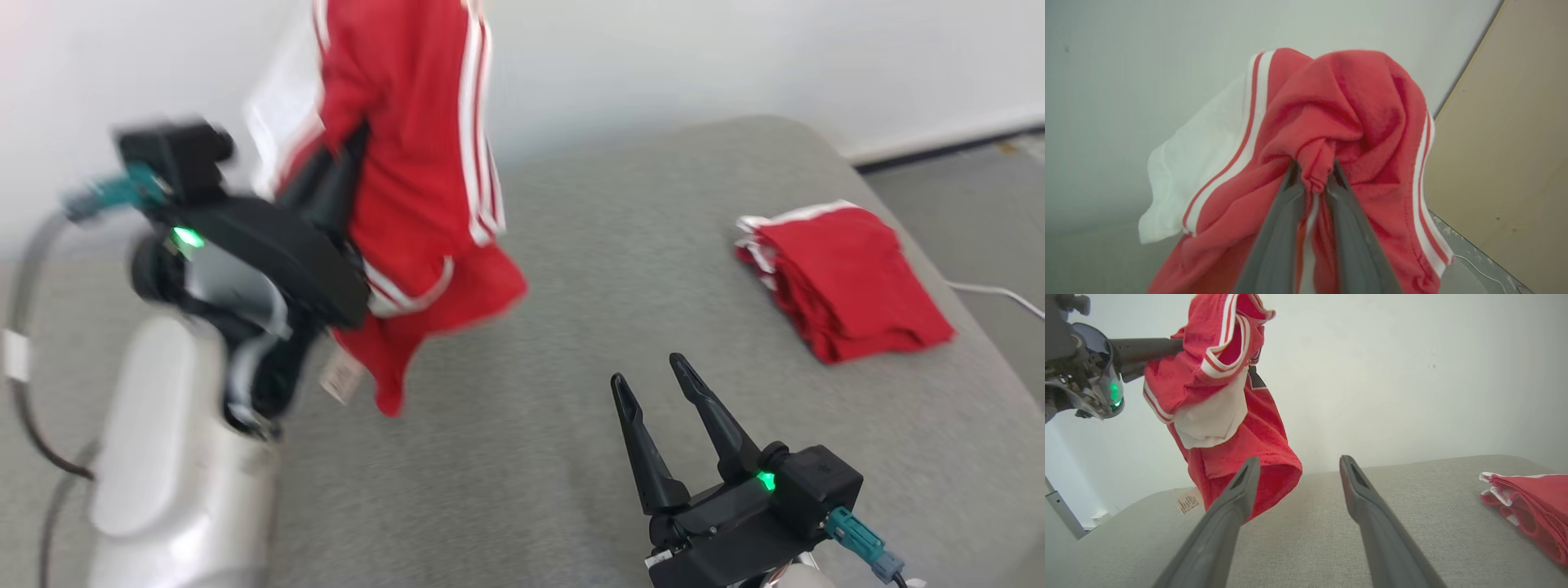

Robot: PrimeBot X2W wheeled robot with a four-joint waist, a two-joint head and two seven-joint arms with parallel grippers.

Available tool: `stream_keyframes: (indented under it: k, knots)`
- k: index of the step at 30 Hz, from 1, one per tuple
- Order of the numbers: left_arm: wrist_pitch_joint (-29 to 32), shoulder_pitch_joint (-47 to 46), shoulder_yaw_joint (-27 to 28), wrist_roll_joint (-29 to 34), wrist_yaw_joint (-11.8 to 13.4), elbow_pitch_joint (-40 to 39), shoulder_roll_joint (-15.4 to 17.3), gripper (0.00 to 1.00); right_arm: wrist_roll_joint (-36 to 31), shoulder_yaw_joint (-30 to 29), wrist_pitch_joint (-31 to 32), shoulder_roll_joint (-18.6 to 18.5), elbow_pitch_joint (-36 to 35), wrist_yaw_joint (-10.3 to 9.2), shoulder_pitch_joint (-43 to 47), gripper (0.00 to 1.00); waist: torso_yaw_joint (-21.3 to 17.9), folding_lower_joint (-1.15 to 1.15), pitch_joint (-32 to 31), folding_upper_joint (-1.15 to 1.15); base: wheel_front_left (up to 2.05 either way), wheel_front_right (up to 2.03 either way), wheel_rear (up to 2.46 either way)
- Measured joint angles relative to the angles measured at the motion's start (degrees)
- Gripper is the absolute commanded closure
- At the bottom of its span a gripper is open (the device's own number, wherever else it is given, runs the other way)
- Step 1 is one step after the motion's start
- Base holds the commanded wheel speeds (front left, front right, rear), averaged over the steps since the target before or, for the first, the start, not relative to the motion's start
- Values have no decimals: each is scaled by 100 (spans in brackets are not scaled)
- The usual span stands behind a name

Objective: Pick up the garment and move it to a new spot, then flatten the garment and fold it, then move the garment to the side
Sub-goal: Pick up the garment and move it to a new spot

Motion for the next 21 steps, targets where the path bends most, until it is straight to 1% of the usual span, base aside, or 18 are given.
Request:
stream_keyframes:
  k: [1, 3, 8, 9, 10, 11, 12, 15, 18, 21]
  knots:
    - [0, 0, 0, 0, 0, 0, 0, 100, 0, 0, 0, 0, 0, 0, 0, 0, 0, 0, 0, 0, 0, 0, 0]
    - [-189, 162, -153, 115, 48, 252, -34, 100, -1, -10, 0, 3, -21, 0, -6, 0, -177, 1, 46, 0, 0, 0, 0]
    - [-609, 455, -559, 258, 176, 1109, -121, 100, 0, -55, 0, 4, -101, 0, -43, 0, -538, 1, 239, 0, 0, 0, 0]
    - [-711, 502, -630, 269, 224, 1299, -143, 98, 0, -67, 0, 7, -119, 0, -48, 0, -586, 1, 295, 0, 0, 0, 0]
    - [-811, 538, -716, 275, 250, 1464, -151, 56, 0, -79, 0, 7, -127, 0, -51, 0, -627, 1, 353, 1, 0, 0, 0]
    - [-888, 570, -787, 261, 266, 1664, -153, 0, 0, -87, 0, 7, -132, 0, -52, 0, -665, 1, 408, 1, 0, 0, 0]
    - [-987, 619, -884, 253, 302, 1817, -154, 0, 0, -100, 0, 9, -144, 0, -51, 0, -700, 2, 457, 1, 0, 0, 0]
    - [-1241, 700, -1252, 116, 288, 2154, -162, 0, 1, -155, 0, 13, -147, 0, -49, 0, -763, 2, 568, 1, 0, 0, 0]
    - [-1627, 703, -1589, -99, 298, 2235, -169, 0, -9, -265, 1, 13, -152, 0, -36, 0, -711, 1, 599, 1, 0, 0, 0]
    - [-2090, 702, -1740, -201, 385, 2219, -165, 0, -26, -408, 1, 14, -171, 0, 11, 0, -590, 1, 598, 1, 0, 0, 0]
